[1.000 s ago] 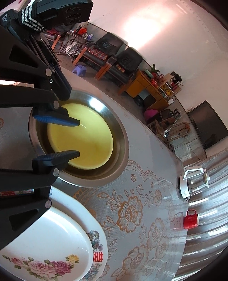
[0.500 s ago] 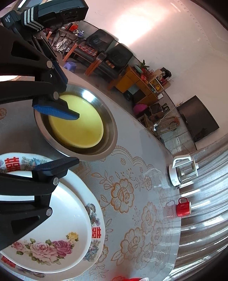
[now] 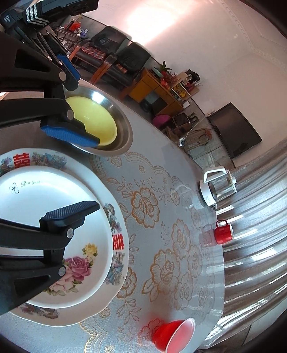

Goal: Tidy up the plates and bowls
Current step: 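Move the right gripper toward the red bowl rim, then grasp the red bowl rim with the right gripper and lift it, then carry the red bowl over the steel basin with the right gripper, then lower the red bowl into the steel basin onto the yellow bowl, then open the right gripper and release the red bowl in the basin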

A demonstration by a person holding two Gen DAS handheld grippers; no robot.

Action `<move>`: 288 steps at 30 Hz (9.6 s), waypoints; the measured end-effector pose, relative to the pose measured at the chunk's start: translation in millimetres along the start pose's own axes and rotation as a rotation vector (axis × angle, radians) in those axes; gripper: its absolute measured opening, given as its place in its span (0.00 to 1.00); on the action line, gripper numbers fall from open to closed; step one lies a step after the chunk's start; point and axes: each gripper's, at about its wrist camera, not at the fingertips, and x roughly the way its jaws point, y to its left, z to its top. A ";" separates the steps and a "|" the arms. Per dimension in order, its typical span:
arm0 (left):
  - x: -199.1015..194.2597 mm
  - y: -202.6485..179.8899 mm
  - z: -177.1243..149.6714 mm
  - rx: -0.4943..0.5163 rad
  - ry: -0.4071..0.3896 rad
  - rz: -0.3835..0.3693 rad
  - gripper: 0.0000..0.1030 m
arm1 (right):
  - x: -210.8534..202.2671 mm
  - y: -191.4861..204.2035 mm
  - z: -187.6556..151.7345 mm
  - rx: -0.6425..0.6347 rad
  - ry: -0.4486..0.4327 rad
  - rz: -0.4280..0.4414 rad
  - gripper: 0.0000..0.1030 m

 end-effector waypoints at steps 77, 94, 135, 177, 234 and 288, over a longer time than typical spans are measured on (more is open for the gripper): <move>212.7 -365.2 106.8 0.092 0.419 -0.622 0.24 | -57.0 -307.4 93.7 0.473 -0.164 -0.412 0.12; 166.5 -286.8 88.1 0.119 0.386 -0.452 0.23 | -27.5 -251.3 83.7 0.393 -0.070 -0.300 0.12; 87.6 -154.0 84.7 0.009 0.213 -0.346 0.20 | 4.4 -120.3 79.1 0.211 -0.004 -0.111 0.12; 15.1 34.5 23.0 -0.272 0.144 -0.255 0.20 | 70.7 53.1 22.5 -0.048 0.220 0.147 0.14; 24.3 41.0 5.8 -0.197 0.121 -0.126 0.22 | 80.4 77.3 0.2 -0.224 0.226 0.007 0.21; 8.1 74.1 -11.6 -0.240 0.078 -0.041 0.38 | 27.1 59.6 -0.3 -0.157 0.131 0.097 0.23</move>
